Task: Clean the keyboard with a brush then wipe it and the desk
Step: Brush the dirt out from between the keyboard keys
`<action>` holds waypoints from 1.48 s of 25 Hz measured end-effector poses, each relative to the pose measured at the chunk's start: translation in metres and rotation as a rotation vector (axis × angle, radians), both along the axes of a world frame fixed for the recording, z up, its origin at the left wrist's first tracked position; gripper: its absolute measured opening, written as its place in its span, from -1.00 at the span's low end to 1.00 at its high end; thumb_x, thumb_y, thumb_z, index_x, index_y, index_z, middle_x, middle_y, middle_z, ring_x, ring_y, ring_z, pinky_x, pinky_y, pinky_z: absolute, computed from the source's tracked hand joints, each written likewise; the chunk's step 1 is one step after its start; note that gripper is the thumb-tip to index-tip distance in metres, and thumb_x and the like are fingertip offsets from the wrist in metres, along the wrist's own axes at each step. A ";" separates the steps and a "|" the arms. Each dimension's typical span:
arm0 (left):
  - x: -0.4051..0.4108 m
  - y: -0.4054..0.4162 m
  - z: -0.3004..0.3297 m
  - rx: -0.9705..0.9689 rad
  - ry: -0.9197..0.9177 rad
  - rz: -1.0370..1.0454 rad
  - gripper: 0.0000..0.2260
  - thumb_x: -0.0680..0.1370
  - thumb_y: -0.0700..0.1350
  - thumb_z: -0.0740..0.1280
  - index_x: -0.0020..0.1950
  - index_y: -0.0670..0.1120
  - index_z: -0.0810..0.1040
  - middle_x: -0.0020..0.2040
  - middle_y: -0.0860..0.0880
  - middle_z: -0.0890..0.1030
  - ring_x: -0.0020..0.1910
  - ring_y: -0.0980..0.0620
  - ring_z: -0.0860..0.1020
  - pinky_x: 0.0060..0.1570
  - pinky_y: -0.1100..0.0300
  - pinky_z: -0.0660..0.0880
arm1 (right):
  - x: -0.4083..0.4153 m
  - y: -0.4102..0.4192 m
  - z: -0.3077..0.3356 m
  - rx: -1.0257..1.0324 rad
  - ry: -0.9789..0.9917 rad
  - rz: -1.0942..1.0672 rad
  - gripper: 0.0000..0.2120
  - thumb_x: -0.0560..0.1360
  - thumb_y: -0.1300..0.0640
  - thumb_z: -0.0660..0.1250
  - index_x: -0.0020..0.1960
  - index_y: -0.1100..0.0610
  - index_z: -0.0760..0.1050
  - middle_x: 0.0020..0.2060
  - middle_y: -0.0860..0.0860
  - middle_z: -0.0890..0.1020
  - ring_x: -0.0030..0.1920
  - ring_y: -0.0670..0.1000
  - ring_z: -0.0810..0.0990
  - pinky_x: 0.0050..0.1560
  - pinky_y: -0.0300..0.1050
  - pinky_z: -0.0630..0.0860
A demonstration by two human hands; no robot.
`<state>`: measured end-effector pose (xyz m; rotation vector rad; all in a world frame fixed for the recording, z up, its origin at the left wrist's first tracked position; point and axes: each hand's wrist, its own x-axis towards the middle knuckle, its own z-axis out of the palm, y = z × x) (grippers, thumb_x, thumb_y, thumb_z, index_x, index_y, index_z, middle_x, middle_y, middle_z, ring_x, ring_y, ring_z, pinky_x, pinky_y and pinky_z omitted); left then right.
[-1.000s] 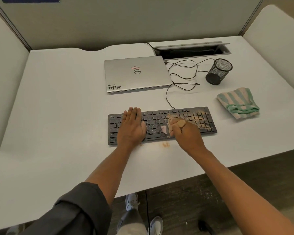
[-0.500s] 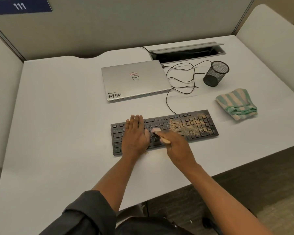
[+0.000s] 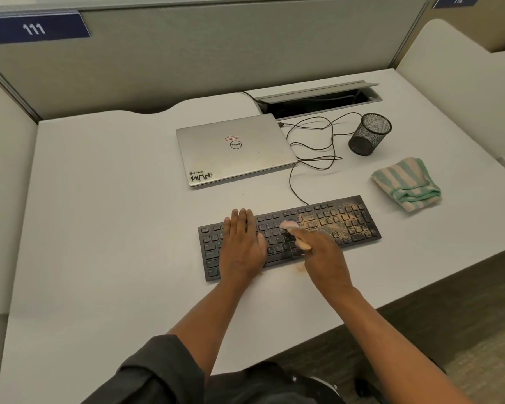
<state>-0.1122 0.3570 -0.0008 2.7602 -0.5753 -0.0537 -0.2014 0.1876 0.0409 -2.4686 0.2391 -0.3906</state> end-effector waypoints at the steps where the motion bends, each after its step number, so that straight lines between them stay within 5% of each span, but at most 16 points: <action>1: 0.000 0.000 0.001 -0.002 0.000 -0.001 -0.35 0.62 0.08 -0.13 0.62 -0.26 0.13 0.60 -0.25 0.22 0.62 -0.19 0.09 0.61 -0.09 -0.06 | 0.002 0.003 0.002 0.004 -0.019 0.008 -0.56 0.48 0.44 0.35 0.28 0.11 0.61 -0.05 0.06 0.67 -0.08 0.08 0.56 -0.11 -0.03 0.53; 5: 0.001 0.001 0.000 -0.001 0.020 -0.009 -0.33 0.60 0.09 -0.18 0.63 -0.25 0.09 0.62 -0.24 0.17 0.63 -0.18 0.04 0.61 -0.07 -0.12 | -0.004 0.022 -0.004 -0.016 -0.021 0.181 -0.56 0.46 0.45 0.37 0.27 0.13 0.62 -0.04 0.07 0.69 -0.08 0.09 0.61 -0.10 0.05 0.60; 10: 0.000 0.000 0.002 0.001 0.000 -0.005 -0.33 0.60 0.09 -0.18 0.63 -0.25 0.09 0.61 -0.24 0.18 0.63 -0.19 0.06 0.61 -0.05 -0.15 | 0.000 -0.009 0.000 -0.023 0.018 -0.045 -0.58 0.50 0.41 0.37 0.29 0.09 0.60 -0.02 0.07 0.70 -0.07 0.10 0.65 -0.12 0.02 0.61; 14: 0.000 0.001 0.000 0.011 0.013 -0.017 -0.30 0.58 0.10 -0.23 0.65 -0.24 0.04 0.64 -0.23 0.12 0.64 -0.17 0.00 0.60 -0.03 -0.22 | -0.002 0.013 0.002 -0.089 0.016 0.203 -0.55 0.48 0.40 0.37 0.31 0.11 0.59 -0.03 0.04 0.68 -0.09 0.08 0.63 -0.13 0.04 0.62; 19: 0.001 0.000 -0.001 -0.001 -0.003 -0.013 -0.30 0.59 0.11 -0.23 0.64 -0.24 0.05 0.64 -0.22 0.13 0.64 -0.17 0.01 0.60 -0.04 -0.19 | 0.002 -0.016 0.005 -0.092 0.035 -0.043 -0.58 0.51 0.34 0.41 0.30 0.02 0.59 -0.03 0.02 0.69 -0.09 0.07 0.62 -0.16 -0.06 0.58; 24: 0.000 0.001 -0.003 -0.001 -0.016 -0.008 -0.35 0.62 0.09 -0.13 0.62 -0.25 0.14 0.61 -0.24 0.20 0.63 -0.19 0.09 0.59 -0.07 -0.14 | 0.005 0.000 0.009 -0.158 0.034 0.146 -0.58 0.49 0.31 0.37 0.30 0.02 0.60 -0.10 -0.01 0.67 -0.17 0.06 0.60 -0.26 -0.01 0.57; 28: 0.001 0.001 -0.003 0.010 0.006 -0.009 -0.33 0.60 0.10 -0.18 0.64 -0.24 0.08 0.63 -0.23 0.15 0.63 -0.18 0.04 0.59 -0.05 -0.17 | 0.011 -0.025 0.013 -0.203 0.122 -0.077 -0.52 0.47 0.37 0.35 0.32 0.02 0.60 0.02 0.04 0.70 -0.06 0.08 0.60 -0.17 -0.14 0.44; 33: -0.001 0.001 -0.001 0.006 -0.004 -0.006 -0.32 0.60 0.10 -0.18 0.64 -0.24 0.10 0.62 -0.23 0.16 0.63 -0.18 0.04 0.59 -0.05 -0.18 | 0.020 -0.004 0.016 -0.216 0.032 0.091 -0.57 0.44 0.32 0.33 0.26 0.06 0.63 -0.11 0.04 0.69 -0.17 0.10 0.62 -0.25 -0.07 0.53; 37: 0.000 0.000 -0.001 0.000 0.005 -0.006 -0.31 0.59 0.11 -0.21 0.64 -0.23 0.07 0.63 -0.22 0.14 0.64 -0.17 0.02 0.58 -0.03 -0.22 | 0.020 -0.008 0.018 -0.311 0.063 -0.025 -0.57 0.42 0.34 0.43 0.24 0.04 0.64 -0.15 0.08 0.71 -0.20 0.13 0.63 -0.28 -0.06 0.52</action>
